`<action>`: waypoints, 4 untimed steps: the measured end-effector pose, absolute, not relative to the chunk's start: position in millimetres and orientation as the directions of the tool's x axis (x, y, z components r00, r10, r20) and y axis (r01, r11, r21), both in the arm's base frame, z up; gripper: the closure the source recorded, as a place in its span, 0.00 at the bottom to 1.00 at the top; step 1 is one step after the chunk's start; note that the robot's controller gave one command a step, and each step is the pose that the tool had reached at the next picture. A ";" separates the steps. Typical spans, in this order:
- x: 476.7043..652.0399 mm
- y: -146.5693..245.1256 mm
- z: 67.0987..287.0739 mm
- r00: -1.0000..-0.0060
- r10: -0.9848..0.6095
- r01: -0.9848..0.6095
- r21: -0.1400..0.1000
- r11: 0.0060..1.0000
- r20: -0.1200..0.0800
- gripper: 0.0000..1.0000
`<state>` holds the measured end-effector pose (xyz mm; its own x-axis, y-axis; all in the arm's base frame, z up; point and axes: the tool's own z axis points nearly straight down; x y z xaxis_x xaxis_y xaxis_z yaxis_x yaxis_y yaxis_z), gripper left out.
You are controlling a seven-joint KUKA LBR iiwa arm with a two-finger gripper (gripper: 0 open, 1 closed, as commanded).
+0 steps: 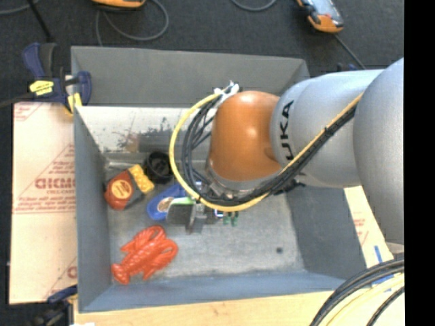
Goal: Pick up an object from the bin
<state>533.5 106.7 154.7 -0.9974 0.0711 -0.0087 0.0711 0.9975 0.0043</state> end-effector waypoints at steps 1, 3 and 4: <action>544.4 86.1 79.3 -1.000 -0.005 -0.005 0.001 1.000 -0.002 1.00; 625.9 40.4 215.1 -0.998 -0.069 -0.069 -0.001 0.998 -0.003 1.00; 625.8 40.6 214.8 -0.998 -0.069 -0.069 0.000 0.998 -0.002 1.00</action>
Offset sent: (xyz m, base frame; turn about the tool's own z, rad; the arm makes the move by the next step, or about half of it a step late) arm 0.0000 0.0000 0.0000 0.0000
